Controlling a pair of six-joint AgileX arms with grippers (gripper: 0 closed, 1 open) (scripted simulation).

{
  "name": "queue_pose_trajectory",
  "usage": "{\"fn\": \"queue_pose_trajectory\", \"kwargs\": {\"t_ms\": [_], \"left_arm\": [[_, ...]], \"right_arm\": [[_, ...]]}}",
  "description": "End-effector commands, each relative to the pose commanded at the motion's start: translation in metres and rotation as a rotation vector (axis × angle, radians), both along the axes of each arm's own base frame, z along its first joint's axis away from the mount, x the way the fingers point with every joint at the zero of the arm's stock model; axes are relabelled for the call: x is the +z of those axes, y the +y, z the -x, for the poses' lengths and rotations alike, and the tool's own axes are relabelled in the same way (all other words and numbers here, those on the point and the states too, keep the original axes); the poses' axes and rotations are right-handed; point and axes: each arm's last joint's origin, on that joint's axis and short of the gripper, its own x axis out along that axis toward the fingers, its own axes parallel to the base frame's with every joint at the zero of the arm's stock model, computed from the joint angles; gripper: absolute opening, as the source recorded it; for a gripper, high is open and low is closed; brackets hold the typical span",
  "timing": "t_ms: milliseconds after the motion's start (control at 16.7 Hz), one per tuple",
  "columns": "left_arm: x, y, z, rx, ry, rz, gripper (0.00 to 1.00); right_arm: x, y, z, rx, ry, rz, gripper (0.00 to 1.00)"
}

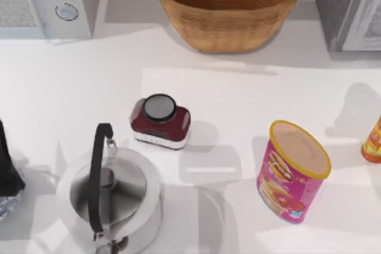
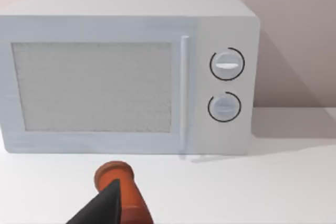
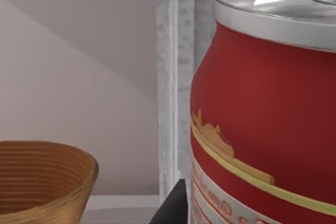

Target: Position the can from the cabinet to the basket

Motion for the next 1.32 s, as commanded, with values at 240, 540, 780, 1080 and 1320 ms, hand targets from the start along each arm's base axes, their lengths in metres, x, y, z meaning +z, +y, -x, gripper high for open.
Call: {"fn": "queue_pose_trajectory", "kwargs": {"t_ms": [240,540,780,1080,1320], "left_arm": [[0.0,0.0,0.0,0.0,0.0,0.0,1.0],[0.0,0.0,0.0,0.0,0.0,0.0,1.0],[0.0,0.0,0.0,0.0,0.0,0.0,1.0],[0.0,0.0,0.0,0.0,0.0,0.0,1.0],[0.0,0.0,0.0,0.0,0.0,0.0,1.0]], "right_arm": [[0.051,0.036,-0.079,0.0,0.008,-0.003,0.0],[0.047,0.118,-0.198,0.003,0.034,0.001,0.0],[0.0,0.188,-0.264,0.004,0.052,0.007,0.0],[-0.047,0.239,-0.295,0.005,0.053,0.005,0.0],[-0.052,0.244,-0.298,0.005,0.052,0.005,0.0]]}}
